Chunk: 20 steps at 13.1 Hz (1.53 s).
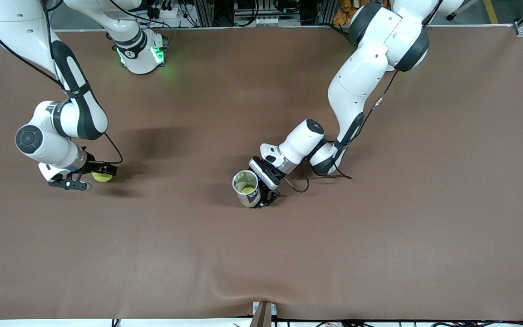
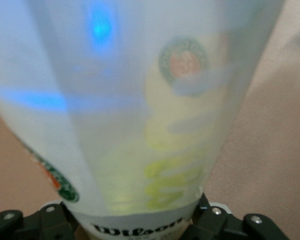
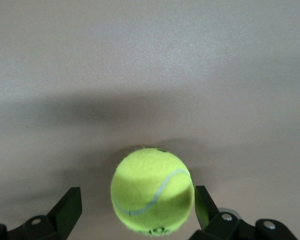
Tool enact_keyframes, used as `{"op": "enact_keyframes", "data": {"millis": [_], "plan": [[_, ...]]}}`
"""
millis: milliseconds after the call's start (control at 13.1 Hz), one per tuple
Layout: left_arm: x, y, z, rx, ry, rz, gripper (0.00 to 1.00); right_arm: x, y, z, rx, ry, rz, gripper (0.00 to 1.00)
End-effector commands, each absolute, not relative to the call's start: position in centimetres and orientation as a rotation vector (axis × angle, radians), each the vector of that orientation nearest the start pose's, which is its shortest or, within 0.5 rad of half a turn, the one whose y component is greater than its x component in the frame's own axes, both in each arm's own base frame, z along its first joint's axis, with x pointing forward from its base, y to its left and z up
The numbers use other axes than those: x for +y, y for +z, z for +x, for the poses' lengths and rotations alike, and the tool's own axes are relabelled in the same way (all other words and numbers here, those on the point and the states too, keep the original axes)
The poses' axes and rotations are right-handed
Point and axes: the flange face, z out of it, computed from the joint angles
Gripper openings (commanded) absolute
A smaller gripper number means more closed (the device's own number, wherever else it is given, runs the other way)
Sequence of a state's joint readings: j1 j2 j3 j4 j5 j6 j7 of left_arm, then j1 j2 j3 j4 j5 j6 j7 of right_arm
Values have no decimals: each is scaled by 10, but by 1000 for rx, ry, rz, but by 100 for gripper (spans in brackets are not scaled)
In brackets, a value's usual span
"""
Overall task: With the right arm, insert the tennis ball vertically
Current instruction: 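Carry the second ball over the tube opening and drop it in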
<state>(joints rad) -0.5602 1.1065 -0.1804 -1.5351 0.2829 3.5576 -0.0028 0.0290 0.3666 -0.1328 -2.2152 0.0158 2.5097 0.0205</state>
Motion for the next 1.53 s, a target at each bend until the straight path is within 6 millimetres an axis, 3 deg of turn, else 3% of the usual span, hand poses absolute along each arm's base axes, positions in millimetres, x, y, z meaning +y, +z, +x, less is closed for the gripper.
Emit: {"op": "enact_keyframes", "data": {"millis": [0,77,153,230,383,459,612,995,1148,1225,1454], "plan": [[-474,106,529,1349,-1439,-2949,85,-60,187,538,160,112,-3183,100],[-474,106,529,1346,-1439,-2950,85,-60,186,538,160,115,-3183,98],[-474,107,530,1346,-1441,-2950,85,-61,185,538,153,117,-3183,55],[-474,107,530,1346,-1441,-2950,85,-61,185,538,124,118,-3184,31],[-474,105,529,1347,-1436,-2951,85,-63,190,539,85,122,-3183,3],[-474,106,529,1346,-1439,-2950,85,-62,195,540,83,129,-3181,0],[-474,106,529,1346,-1439,-2950,85,-58,224,554,82,164,-3175,0],[-474,105,528,1350,-1433,-2951,84,-24,349,612,158,381,-3159,0],[-474,105,528,1350,-1433,-2951,84,2,399,626,260,397,-3162,0],[-474,105,528,1350,-1433,-2951,84,18,415,629,309,402,-3159,0],[-474,105,528,1350,-1433,-2951,84,93,452,630,480,351,-3156,0]]}}
